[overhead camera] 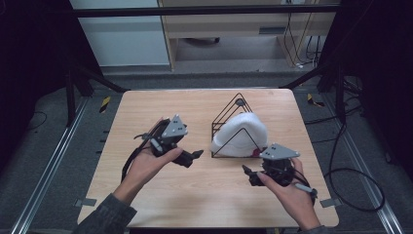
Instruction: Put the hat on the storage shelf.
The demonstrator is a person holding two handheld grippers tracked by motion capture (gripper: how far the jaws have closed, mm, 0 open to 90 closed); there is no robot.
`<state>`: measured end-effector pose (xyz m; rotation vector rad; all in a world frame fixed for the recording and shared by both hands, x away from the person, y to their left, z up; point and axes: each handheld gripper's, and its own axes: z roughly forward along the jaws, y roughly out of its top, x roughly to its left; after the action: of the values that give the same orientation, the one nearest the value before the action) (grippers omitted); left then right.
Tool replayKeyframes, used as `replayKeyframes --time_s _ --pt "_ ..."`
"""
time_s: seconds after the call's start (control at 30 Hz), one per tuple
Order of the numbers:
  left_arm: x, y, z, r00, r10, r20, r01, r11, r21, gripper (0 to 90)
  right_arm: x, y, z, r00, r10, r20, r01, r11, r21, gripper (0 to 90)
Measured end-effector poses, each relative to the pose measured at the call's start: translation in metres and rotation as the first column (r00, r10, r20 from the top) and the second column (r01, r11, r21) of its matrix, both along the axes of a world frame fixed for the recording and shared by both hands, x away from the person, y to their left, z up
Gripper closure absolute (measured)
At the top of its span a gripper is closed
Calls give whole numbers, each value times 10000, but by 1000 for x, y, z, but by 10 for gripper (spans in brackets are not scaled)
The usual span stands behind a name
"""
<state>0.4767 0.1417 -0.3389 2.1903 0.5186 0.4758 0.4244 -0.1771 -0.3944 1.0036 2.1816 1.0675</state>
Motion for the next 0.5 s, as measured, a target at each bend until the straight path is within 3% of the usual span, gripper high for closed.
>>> replayKeyframes --time_s 0.2,0.27,0.3,0.4,0.43,0.5 --pt "-15 34 -42 9970 643 -423 -623 9969 475 42 -5 24 -22 9980 493 -403 -501 9986 -176 155" --pt "-17 44 -55 9941 911 -588 -884 9950 456 45 -4 31 -33 9954 679 -677 -696 9973 -235 154" --pt "-17 44 -55 9941 911 -588 -884 9950 456 49 -4 31 -33 9954 679 -677 -696 9973 -235 154" --pt "-20 58 -80 9890 1142 -936 -1087 9922 617 50 -1 43 -51 9876 1114 -1105 -1140 9933 -175 151" --pt "-20 58 -80 9890 1142 -936 -1087 9922 617 50 -1 43 -51 9876 1114 -1105 -1140 9933 -175 151" --pt "-20 69 -97 9816 1436 -1255 -1376 9890 548 51 5 52 -69 9799 1210 -1588 -1251 9920 -164 150"
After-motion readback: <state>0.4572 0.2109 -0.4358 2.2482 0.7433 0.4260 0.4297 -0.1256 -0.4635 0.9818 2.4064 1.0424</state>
